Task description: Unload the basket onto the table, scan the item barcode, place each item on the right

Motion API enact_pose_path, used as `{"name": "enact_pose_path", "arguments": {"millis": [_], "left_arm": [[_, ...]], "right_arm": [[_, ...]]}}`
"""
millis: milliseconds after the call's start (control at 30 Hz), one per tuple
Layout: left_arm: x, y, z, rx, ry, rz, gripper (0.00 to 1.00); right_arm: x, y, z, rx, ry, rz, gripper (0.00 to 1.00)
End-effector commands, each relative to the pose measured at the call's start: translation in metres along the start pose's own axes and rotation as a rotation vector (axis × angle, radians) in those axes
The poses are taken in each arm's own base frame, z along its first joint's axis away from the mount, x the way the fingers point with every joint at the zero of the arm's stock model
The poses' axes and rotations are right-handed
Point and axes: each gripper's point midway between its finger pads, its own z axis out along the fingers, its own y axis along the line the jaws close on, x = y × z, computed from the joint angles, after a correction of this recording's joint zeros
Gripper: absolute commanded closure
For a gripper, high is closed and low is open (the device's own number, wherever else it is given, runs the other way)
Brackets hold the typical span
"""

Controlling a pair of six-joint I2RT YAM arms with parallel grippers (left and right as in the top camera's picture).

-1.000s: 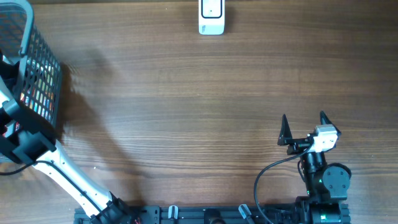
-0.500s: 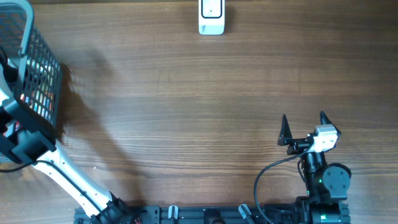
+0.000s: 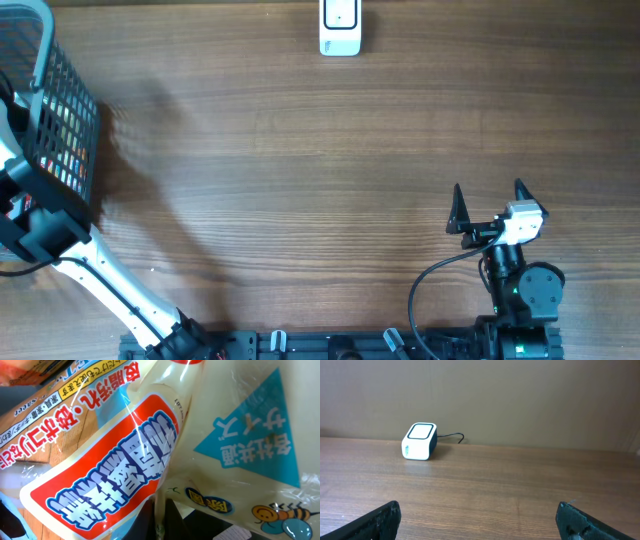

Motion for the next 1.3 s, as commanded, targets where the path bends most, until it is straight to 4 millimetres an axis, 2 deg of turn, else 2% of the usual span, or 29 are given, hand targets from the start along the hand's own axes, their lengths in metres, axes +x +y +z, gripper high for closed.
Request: {"name": "enact_pose_path", "arguments": {"millis": [0, 133, 333, 433, 533, 667, 700, 733, 767, 800, 1100, 1267], "left_arm": [[0.003, 0.001, 0.001, -0.005, 0.008, -0.002, 0.96], [-0.005, -0.001, -0.023, 0.008, -0.057, -0.009, 0.96], [-0.017, -0.007, -0.078, 0.059, -0.199, -0.056, 0.96], [-0.018, -0.014, -0.098, 0.102, -0.239, -0.049, 0.96], [-0.017, -0.017, -0.111, 0.121, -0.261, -0.045, 0.96], [-0.012, -0.016, -0.108, 0.116, -0.239, -0.047, 0.96], [-0.012, -0.016, -0.106, 0.116, -0.234, -0.047, 0.93], [-0.012, -0.016, -0.103, 0.115, -0.227, -0.047, 0.60], [-0.012, -0.017, -0.099, 0.117, -0.218, -0.046, 0.06], [-0.012, -0.018, -0.094, 0.119, -0.207, -0.045, 0.00], [-0.032, -0.021, -0.055, 0.117, -0.212, -0.034, 0.00], [-0.039, -0.013, -0.035, 0.064, -0.209, -0.042, 0.00]], "right_arm": [[-0.001, -0.001, 0.000, 0.010, -0.007, 0.008, 0.00], [-0.001, -0.001, 0.000, 0.010, -0.007, 0.008, 0.00], [-0.001, -0.001, 0.000, 0.010, -0.007, 0.008, 0.00], [-0.001, -0.001, 0.000, 0.010, -0.007, 0.008, 0.00], [-0.001, -0.001, 0.000, 0.010, -0.007, 0.008, 0.00], [-0.001, -0.001, 0.000, 0.010, -0.007, 0.008, 0.00], [-0.001, -0.001, 0.000, 0.010, -0.007, 0.008, 0.00], [-0.001, -0.001, 0.000, 0.010, -0.007, 0.008, 0.00], [-0.001, -0.001, 0.000, 0.010, -0.007, 0.008, 0.00], [-0.001, -0.001, 0.000, 0.010, -0.007, 0.008, 0.00], [-0.001, -0.001, 0.000, 0.010, -0.007, 0.008, 0.00], [-0.001, -0.001, 0.000, 0.010, -0.007, 0.008, 0.00]]}}
